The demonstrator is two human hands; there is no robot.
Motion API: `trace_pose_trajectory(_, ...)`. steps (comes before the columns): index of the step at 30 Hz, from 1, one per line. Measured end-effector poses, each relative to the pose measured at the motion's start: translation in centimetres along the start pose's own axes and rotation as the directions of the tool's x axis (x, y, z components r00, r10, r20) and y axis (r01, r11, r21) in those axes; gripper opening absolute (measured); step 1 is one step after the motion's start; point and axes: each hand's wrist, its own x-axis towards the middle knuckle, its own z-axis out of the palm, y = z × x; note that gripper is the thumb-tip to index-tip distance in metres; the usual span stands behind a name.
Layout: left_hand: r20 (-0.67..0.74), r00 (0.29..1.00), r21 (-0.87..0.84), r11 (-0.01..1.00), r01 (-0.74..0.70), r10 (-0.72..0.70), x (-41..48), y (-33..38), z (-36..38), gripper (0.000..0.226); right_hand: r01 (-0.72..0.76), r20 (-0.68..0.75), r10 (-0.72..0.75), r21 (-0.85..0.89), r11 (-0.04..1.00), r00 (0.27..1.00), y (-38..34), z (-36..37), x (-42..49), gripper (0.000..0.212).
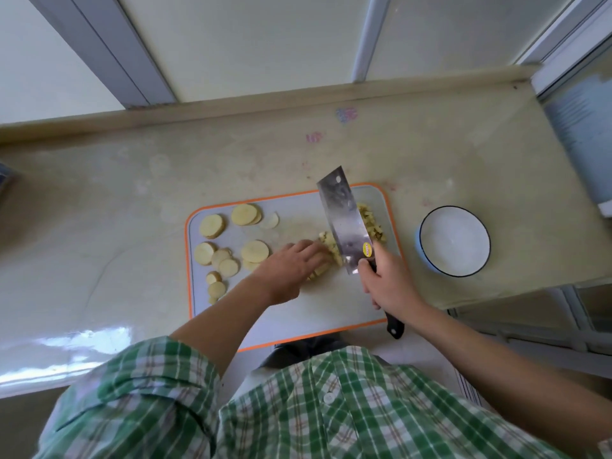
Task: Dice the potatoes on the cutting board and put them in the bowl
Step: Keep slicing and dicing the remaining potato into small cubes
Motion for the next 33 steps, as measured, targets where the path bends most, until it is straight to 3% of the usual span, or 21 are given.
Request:
trace_pose_trajectory(4,0.057,0.995,0.176,0.980,-0.089,0.080,1.2,0.1,-0.3,0.071,-0.044,0.053,0.041,0.053,0.998,0.998,0.2,0.0,-0.5,0.011)
trace_pose_trajectory(7,0.072,0.995,0.166,0.983,-0.077,0.066,1.5,0.1,-0.3,0.065,-0.058,0.074,0.052,0.076,0.995,0.996,0.4,0.2,-0.6,0.009)
trace_pose_trajectory(10,0.071,0.996,0.100,0.994,0.042,-0.050,1.1,0.6,-0.4,0.061,-0.059,0.096,0.052,0.072,0.996,0.994,0.4,0.2,-0.6,0.008)
trace_pose_trajectory(13,0.013,0.953,-0.064,0.951,0.301,-0.301,0.2,1.7,0.1,0.051,-0.051,0.111,0.049,0.020,0.998,0.993,0.3,0.1,-0.4,0.008)
trace_pose_trajectory(16,-0.065,0.834,-0.244,0.819,0.520,-0.548,-0.2,3.4,0.9,0.046,0.004,0.116,0.010,-0.113,0.994,0.993,0.4,0.4,0.1,0.012)
trace_pose_trajectory(21,-0.141,0.645,-0.519,0.611,0.598,-0.751,-0.4,5.4,1.9,0.048,0.185,0.154,-0.135,-0.382,0.905,0.979,0.8,1.4,0.2,0.014)
trace_pose_trajectory(24,-0.052,0.570,-0.632,0.469,0.617,-0.820,-1.6,5.3,2.3,0.048,0.263,0.173,-0.205,-0.459,0.849,0.963,1.3,1.8,-0.4,0.003)
trace_pose_trajectory(27,0.091,0.493,-0.744,0.270,0.611,-0.865,-2.2,5.1,2.4,0.047,0.261,0.181,-0.192,-0.546,0.796,0.965,1.8,2.4,-0.5,0.019)
trace_pose_trajectory(33,0.228,0.429,-0.834,0.053,0.550,-0.874,-0.9,5.2,2.3,0.042,0.275,0.222,-0.178,-0.563,0.780,0.959,1.5,3.6,-1.2,0.031)
